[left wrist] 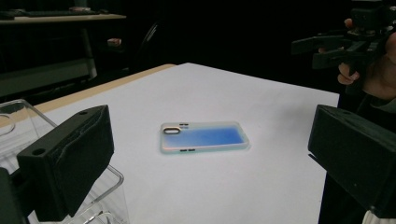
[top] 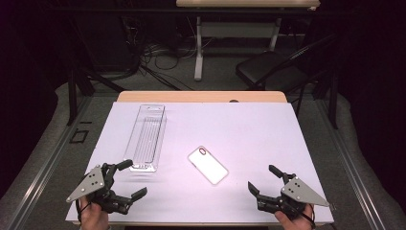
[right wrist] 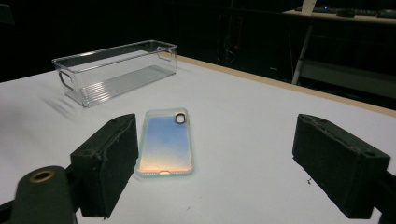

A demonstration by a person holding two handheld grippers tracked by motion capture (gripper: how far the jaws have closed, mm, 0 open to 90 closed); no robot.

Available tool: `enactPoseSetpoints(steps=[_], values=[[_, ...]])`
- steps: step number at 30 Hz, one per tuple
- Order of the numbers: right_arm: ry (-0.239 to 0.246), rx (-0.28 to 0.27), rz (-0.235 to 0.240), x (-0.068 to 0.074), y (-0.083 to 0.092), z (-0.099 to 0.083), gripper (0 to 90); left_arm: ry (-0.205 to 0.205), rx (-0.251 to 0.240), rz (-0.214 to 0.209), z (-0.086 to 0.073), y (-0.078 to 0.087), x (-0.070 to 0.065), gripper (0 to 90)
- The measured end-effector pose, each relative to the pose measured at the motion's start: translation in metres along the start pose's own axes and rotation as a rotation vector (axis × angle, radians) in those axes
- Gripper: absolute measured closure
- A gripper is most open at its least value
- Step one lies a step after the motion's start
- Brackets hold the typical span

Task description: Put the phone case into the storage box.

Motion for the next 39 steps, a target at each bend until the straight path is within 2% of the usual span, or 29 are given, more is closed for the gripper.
enactPoseSetpoints(steps=[4,6,7,12,14,16,17,20,21,25,28,29,34,35,36,37,39], values=[[0.002,0.04,0.005,-0.002,-0.004,0.003,10.7,0.0,0.008,0.002,0.0,0.0,0.0,0.3],[0.022,0.061,0.023,-0.001,-0.006,0.006,6.6,0.001,0.01,0.003,-0.001,0.0,0.001,0.3],[0.026,0.094,0.029,0.0,-0.01,0.008,5.5,0.002,0.014,0.006,-0.001,0.0,0.001,0.3],[0.022,0.129,0.023,-0.001,-0.019,0.013,5.0,0.004,0.01,0.004,-0.001,0.0,0.001,0.3],[0.02,0.161,0.021,-0.004,-0.026,0.017,5.7,0.007,0.01,0.006,-0.001,-0.001,0.001,0.3],[0.021,0.175,0.013,-0.004,-0.029,0.018,7.6,0.007,0.011,0.002,-0.001,-0.001,0.001,0.3],[0.031,0.196,0.014,-0.007,-0.033,0.022,15.5,0.006,0.018,0.003,-0.002,-0.001,0.002,0.3],[0.029,0.216,0.018,-0.008,-0.039,0.025,17.4,0.007,0.014,0.007,-0.002,-0.001,0.002,0.3],[0.031,0.231,0.025,-0.01,-0.043,0.026,21.6,0.007,0.017,0.006,-0.002,0.0,0.002,0.4],[0.006,0.274,0.039,-0.012,-0.055,0.028,25.0,0.009,0.017,0.008,-0.002,-0.001,0.003,0.3],[0.005,0.286,0.046,-0.012,-0.06,0.028,25.8,0.009,0.012,0.012,-0.002,-0.001,0.003,0.3],[0.006,0.317,0.054,-0.011,-0.065,0.029,25.9,0.008,0.016,0.007,-0.002,-0.001,0.003,0.3],[0.026,0.359,0.063,-0.009,-0.077,0.034,28.7,0.009,0.013,0.012,-0.002,-0.001,0.003,0.3],[0.04,0.379,0.07,-0.009,-0.083,0.036,32.3,0.01,0.013,0.012,-0.002,-0.001,0.003,0.3],[0.04,0.379,0.07,-0.009,-0.083,0.036,32.3,0.009,0.013,0.012,-0.002,-0.001,0.003,0.3],[0.044,0.412,0.075,-0.008,-0.09,0.037,33.3,0.011,0.012,0.008,-0.002,-0.001,0.003,0.3],[0.041,0.435,0.076,-0.008,-0.096,0.037,36.1,0.012,0.008,0.007,-0.002,-0.001,0.003,0.3]])
Point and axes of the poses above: each handheld gripper's, and its own axes: y roughly backward along the jaws, z roughly out of its top, x roughly to its left, the point moved 5 cm from there along -y, roughly forward along the jaws, and after that the axes turned 12 degrees about -x, right-handed, at the moved point
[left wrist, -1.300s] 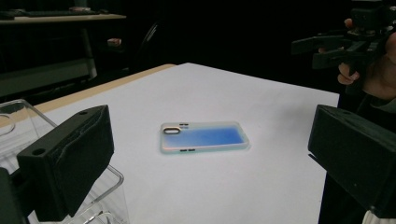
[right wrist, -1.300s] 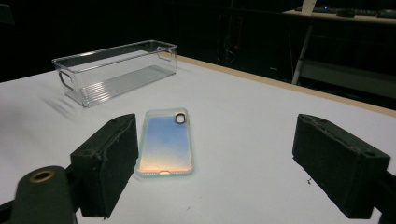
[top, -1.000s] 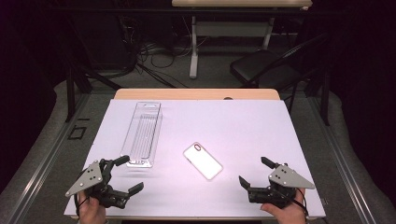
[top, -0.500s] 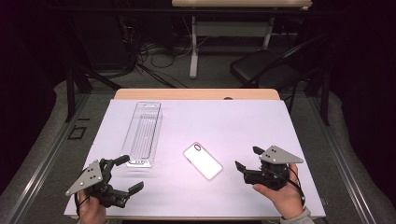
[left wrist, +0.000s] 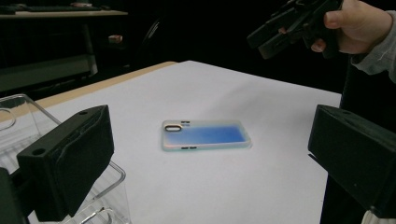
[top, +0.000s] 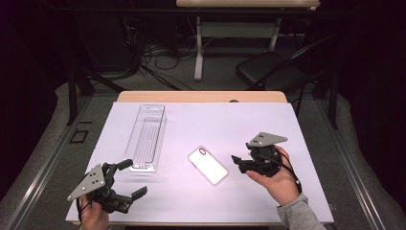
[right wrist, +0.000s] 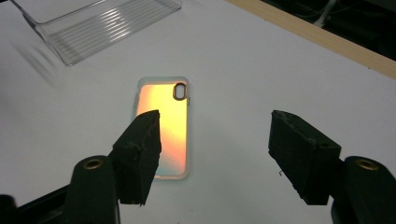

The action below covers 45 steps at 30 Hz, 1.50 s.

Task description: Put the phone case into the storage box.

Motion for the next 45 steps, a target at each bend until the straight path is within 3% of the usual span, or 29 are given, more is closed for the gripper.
enactPoseSetpoints(steps=[3,18,22,32,36,39,45], values=[[-0.018,0.048,0.01,0.001,-0.009,0.003,36.7,0.0,0.004,0.001,0.0,0.0,0.0,0.3],[0.044,0.143,0.061,0.002,-0.046,0.027,41.9,0.003,0.02,0.018,-0.002,0.0,0.002,0.3],[0.027,0.209,0.079,0.004,-0.057,0.028,43.8,0.003,0.02,0.016,-0.002,0.001,0.002,0.3],[0.028,0.242,0.081,0.005,-0.076,0.034,48.5,0.0,0.023,0.012,-0.002,0.002,0.002,0.3],[0.029,0.261,0.081,0.006,-0.082,0.034,50.3,0.0,0.022,0.013,-0.002,0.002,0.003,0.3],[0.021,0.321,0.084,0.008,-0.092,0.029,51.0,0.0,0.026,0.011,-0.002,0.002,0.003,0.3],[0.018,0.383,0.078,0.009,-0.105,0.022,49.5,0.0,0.022,0.011,-0.002,0.002,0.003,0.3]])
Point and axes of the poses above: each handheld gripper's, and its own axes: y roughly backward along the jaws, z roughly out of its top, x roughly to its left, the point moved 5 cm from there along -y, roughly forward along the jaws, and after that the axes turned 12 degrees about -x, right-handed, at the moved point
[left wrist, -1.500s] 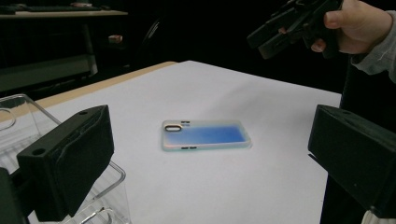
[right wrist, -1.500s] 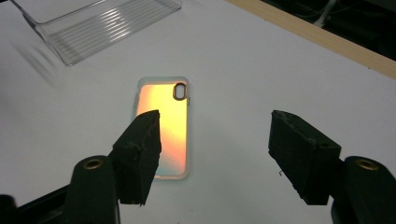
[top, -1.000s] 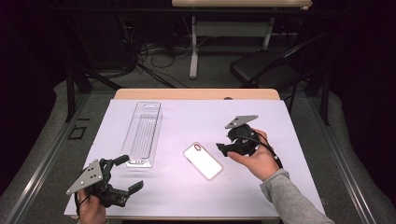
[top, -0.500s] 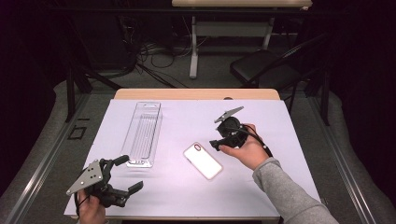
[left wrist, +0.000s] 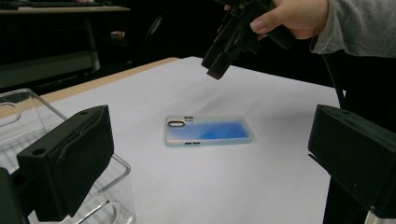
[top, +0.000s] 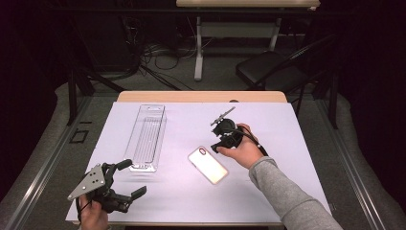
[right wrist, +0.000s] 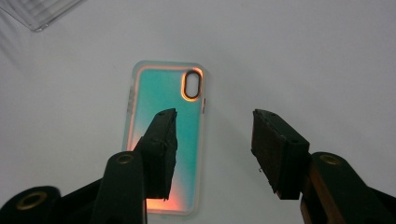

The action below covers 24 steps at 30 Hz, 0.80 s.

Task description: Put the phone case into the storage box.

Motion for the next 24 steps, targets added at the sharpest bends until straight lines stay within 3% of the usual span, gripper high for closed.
enactPoseSetpoints(steps=[5,9,10,24], values=[[-0.007,0.053,0.012,0.001,-0.014,-0.002,47.8,0.001,0.0,0.004,0.0,0.0,0.0,0.3],[-0.02,0.063,0.015,0.002,-0.02,-0.003,47.9,0.002,0.0,0.005,0.0,0.0,0.001,0.4],[-0.04,0.071,0.018,0.003,-0.021,-0.004,47.9,0.002,0.001,0.005,0.0,0.0,0.001,0.3],[-0.061,0.14,0.011,0.001,-0.038,-0.01,57.3,0.004,0.003,0.002,-0.001,0.001,0.001,0.3]])
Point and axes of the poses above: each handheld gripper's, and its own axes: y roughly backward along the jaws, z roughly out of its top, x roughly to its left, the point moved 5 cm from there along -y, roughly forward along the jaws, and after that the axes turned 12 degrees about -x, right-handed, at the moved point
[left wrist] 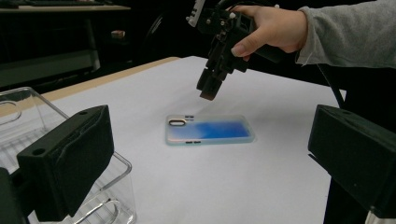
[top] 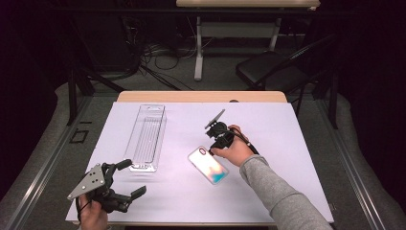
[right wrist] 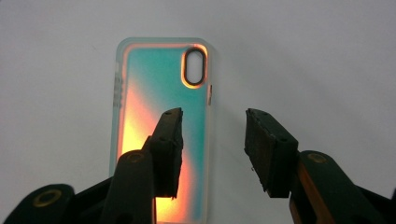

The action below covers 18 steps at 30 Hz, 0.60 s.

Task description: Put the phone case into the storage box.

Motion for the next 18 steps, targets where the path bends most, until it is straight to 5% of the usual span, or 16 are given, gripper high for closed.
enactPoseSetpoints(steps=[18], values=[[-0.055,0.109,0.016,0.001,-0.013,-0.015,61.2,0.002,0.0,0.0,-0.001,-0.001,0.0,0.3]])
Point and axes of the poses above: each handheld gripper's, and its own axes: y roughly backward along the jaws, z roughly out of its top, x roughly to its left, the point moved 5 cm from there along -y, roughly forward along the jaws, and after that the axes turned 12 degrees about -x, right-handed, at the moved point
